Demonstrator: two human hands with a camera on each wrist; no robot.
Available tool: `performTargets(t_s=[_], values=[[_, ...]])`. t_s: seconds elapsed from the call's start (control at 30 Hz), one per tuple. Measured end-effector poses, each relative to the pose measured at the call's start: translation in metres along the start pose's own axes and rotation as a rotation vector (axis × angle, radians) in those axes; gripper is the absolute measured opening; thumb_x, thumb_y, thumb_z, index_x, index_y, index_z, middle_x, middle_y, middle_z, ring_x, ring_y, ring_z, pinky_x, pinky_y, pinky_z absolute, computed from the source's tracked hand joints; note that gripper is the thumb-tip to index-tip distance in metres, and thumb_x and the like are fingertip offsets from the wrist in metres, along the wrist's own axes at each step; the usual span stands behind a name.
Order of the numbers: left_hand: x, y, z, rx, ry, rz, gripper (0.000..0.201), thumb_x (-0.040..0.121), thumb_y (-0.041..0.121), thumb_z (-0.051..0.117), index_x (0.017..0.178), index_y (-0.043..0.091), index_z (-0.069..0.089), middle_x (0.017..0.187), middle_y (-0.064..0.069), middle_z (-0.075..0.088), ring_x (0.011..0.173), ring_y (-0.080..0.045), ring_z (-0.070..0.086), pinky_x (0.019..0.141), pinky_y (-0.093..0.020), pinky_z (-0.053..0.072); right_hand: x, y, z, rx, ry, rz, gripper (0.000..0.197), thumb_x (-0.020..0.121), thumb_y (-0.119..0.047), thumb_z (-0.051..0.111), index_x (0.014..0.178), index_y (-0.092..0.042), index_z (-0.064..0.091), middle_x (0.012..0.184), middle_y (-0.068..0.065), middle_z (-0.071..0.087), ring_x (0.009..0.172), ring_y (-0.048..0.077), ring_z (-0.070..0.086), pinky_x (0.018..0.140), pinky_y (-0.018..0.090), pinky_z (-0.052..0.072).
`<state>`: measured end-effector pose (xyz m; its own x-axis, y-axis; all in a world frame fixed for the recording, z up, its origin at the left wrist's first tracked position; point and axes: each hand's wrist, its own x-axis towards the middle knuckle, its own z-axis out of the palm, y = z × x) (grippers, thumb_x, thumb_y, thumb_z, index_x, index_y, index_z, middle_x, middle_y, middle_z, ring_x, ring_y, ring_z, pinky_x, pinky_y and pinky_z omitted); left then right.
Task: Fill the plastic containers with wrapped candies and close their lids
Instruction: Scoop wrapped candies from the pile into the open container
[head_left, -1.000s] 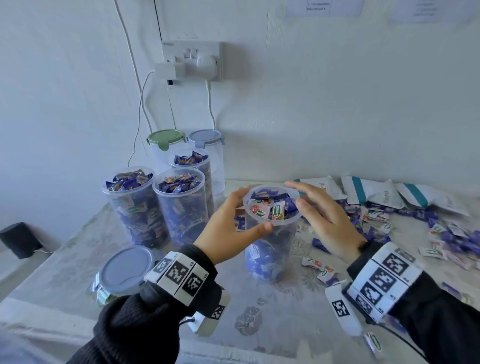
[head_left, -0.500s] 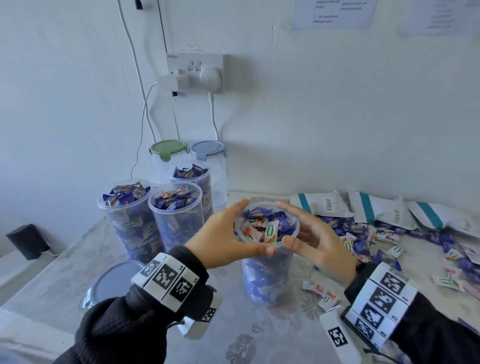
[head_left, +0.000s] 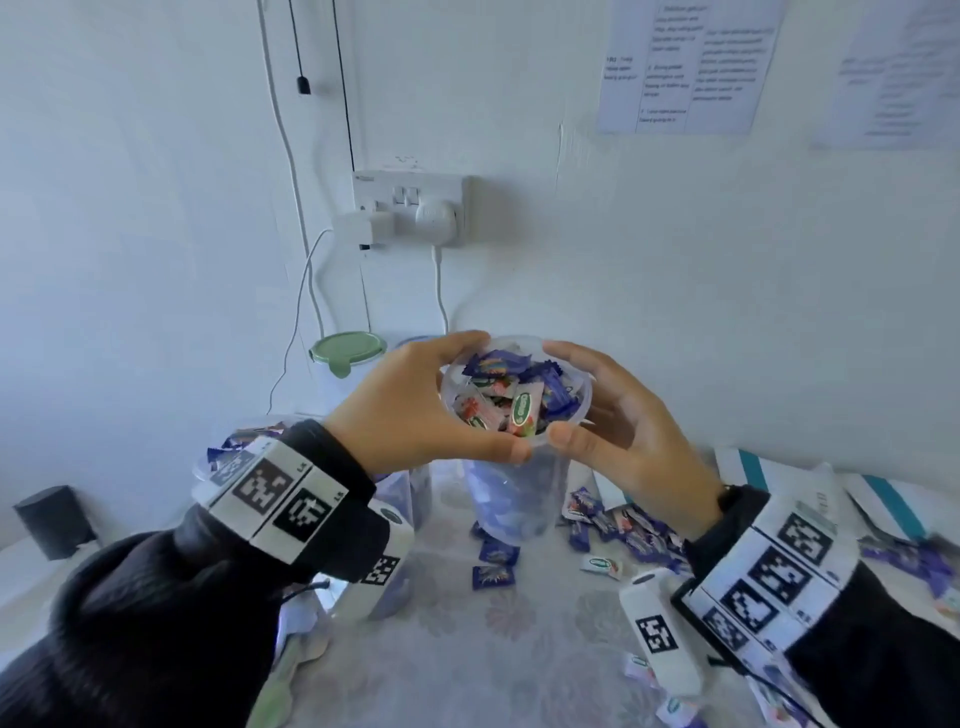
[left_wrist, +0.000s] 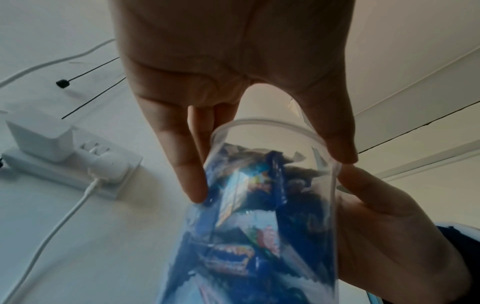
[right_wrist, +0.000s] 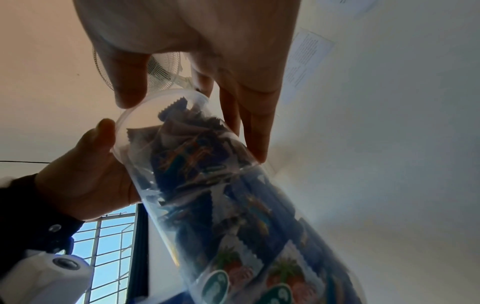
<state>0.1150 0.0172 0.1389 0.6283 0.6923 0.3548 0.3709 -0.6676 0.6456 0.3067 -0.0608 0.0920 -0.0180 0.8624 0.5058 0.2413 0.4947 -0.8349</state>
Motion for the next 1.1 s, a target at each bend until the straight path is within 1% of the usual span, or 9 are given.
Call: performTargets(t_s=[0.27,0.43,0.53,0.63,0.7,0.8,0.9,1.03,1.1], values=[[0.032,-0.004,-0.078,0.030,0.055,0.151,0.109,0.035,0.049,0.090,0.132,0.019,0.051,0.105,0.025,0.059,0.075,0.018,0.057,0.066,0.003,0.038,0.069,-0.024,0.035,-0.024,0.038,-0.120,0.056,0.083,-0.038,0.067,0.132,-0.034,0.040,0.128,0.005,0.058,0.110,0.018,0.062,0.092,0.031,0.051],[0.042,-0.026,-0.130,0.066,0.075,0.202,0.109,0.031,0.062,0.074,0.130,0.024,0.052,0.103,0.032,0.057,0.079,0.020,0.056,0.068,0.006,0.036,0.104,-0.021,0.072,0.013,0.043,-0.170,0.048,0.093,-0.022,0.044,0.136,-0.035,0.027,0.134,0.002,0.052,0.119,0.006,0.054,0.093,0.017,0.043],[0.046,-0.049,-0.158,0.021,0.082,0.202,0.100,0.032,0.059,0.073,0.124,0.025,0.055,0.097,0.028,0.063,0.076,0.015,0.060,0.067,0.002,0.039,0.116,-0.006,0.089,-0.031,0.096,-0.103,0.047,0.092,-0.032,0.042,0.134,-0.045,0.029,0.142,-0.009,0.043,0.132,0.006,0.041,0.094,0.010,0.040],[0.048,-0.076,-0.182,-0.016,0.067,0.176,0.076,0.033,0.057,0.074,0.105,0.036,0.059,0.084,0.027,0.069,0.074,0.011,0.062,0.066,0.000,0.042,0.121,0.026,0.099,-0.108,0.129,0.003,0.043,0.088,-0.041,0.048,0.128,-0.052,0.036,0.139,-0.011,0.043,0.128,-0.004,0.040,0.101,0.020,0.039],[0.048,-0.095,-0.194,-0.026,0.062,0.159,0.075,0.033,0.057,0.075,0.104,0.036,0.060,0.084,0.027,0.069,0.074,0.009,0.063,0.066,0.000,0.043,0.122,0.049,0.105,-0.151,0.095,0.100,0.040,0.088,-0.044,0.052,0.125,-0.050,0.039,0.136,-0.006,0.046,0.123,-0.005,0.044,0.096,0.018,0.039],[0.047,-0.124,-0.206,-0.011,0.050,0.136,0.072,0.029,0.062,0.074,0.095,0.042,0.056,0.080,0.035,0.065,0.070,0.013,0.061,0.062,0.001,0.041,0.121,0.081,0.115,-0.155,0.056,0.244,0.041,0.082,-0.043,0.054,0.121,-0.047,0.042,0.128,-0.011,0.049,0.119,-0.005,0.044,0.087,0.010,0.041],[0.047,-0.153,-0.211,-0.030,0.040,0.099,0.079,0.020,0.070,0.074,0.091,0.043,0.054,0.076,0.035,0.065,0.068,0.014,0.060,0.059,-0.001,0.043,0.116,0.106,0.124,-0.128,0.030,0.342,0.041,0.087,-0.034,0.055,0.126,-0.041,0.042,0.136,-0.002,0.047,0.115,-0.006,0.047,0.087,0.008,0.043],[0.050,-0.191,-0.212,-0.001,0.024,0.059,0.121,0.014,0.087,0.064,0.118,0.028,0.055,0.096,0.023,0.063,0.072,0.016,0.059,0.059,-0.010,0.046,0.112,0.121,0.134,-0.064,0.020,0.392,0.042,0.096,-0.015,0.049,0.134,-0.026,0.037,0.137,0.001,0.048,0.116,0.001,0.052,0.089,0.011,0.044],[0.050,-0.205,-0.209,-0.019,-0.005,0.039,0.118,0.012,0.087,0.064,0.114,0.029,0.055,0.093,0.025,0.063,0.072,0.017,0.059,0.057,-0.007,0.046,0.111,0.124,0.136,-0.018,0.047,0.401,0.043,0.095,-0.017,0.050,0.135,-0.027,0.036,0.135,-0.001,0.049,0.116,0.003,0.054,0.089,0.014,0.045]])
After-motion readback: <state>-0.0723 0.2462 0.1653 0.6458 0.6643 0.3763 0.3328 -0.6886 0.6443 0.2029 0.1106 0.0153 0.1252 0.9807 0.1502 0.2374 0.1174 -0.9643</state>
